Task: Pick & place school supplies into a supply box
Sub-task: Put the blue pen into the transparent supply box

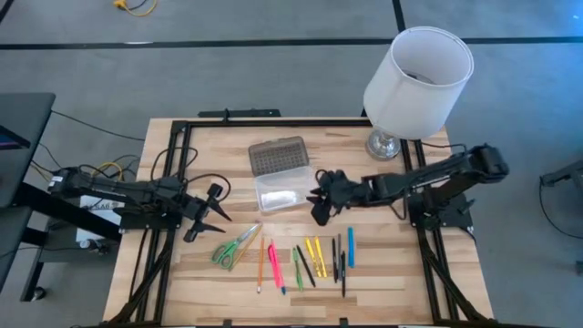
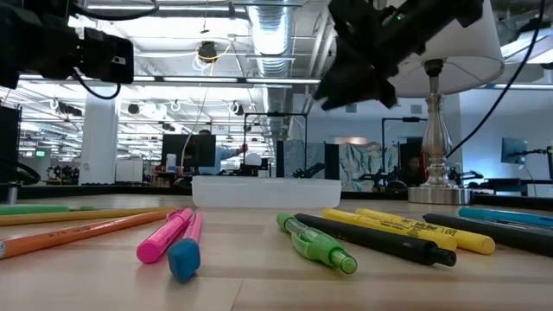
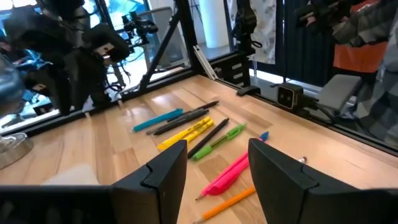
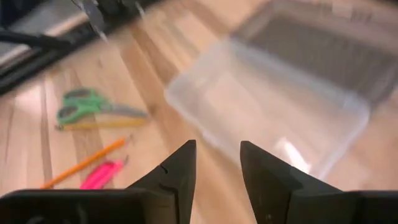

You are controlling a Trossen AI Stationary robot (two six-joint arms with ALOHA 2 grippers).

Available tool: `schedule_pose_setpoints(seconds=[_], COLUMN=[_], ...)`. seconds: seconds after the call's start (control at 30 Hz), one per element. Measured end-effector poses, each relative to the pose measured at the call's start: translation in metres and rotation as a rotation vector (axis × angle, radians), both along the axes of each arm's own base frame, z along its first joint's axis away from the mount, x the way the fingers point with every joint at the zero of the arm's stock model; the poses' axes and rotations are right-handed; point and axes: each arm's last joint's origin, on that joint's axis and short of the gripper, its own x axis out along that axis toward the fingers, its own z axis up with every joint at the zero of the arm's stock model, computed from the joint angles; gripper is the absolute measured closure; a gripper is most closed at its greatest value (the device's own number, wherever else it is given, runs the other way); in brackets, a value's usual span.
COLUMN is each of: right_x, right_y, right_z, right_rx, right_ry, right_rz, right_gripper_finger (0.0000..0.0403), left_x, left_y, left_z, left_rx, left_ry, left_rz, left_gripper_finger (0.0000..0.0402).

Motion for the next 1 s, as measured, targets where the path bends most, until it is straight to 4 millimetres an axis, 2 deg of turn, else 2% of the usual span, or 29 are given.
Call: schedule_pose_setpoints(seconds=[0.27, 0.53, 0.73, 1.0], right_x=[-0.019, -0.039, -0.048, -0.051], right_y=[0.036, 0.064, 0.077, 0.087], right_z=[-0.023, -0.027, -0.034, -0.044], right_rx=[0.080, 0.162, 0.192, 0.211], right_ry=[0.145, 0.149, 0.188, 0.270], right_rz=[-0.171, -0.292, -0.328, -0.268], right_gripper_finger=[0.0285, 0.0285, 0.0285, 0.0285], left_x=[0.000, 0.000, 0.001, 0.001], left_y=[0.000, 0.001, 0.002, 0.003], left_z=[0.000, 0.000, 0.001, 0.001], left_rx=[0.038, 0.116, 0.158, 0.166], left_ry=[-0.015, -0.056, -0.074, -0.079], left_rz=[-0.003, 0.011, 0.075, 0.083], left_gripper_finger=[0.0235, 0.0235, 0.0235, 0.0235])
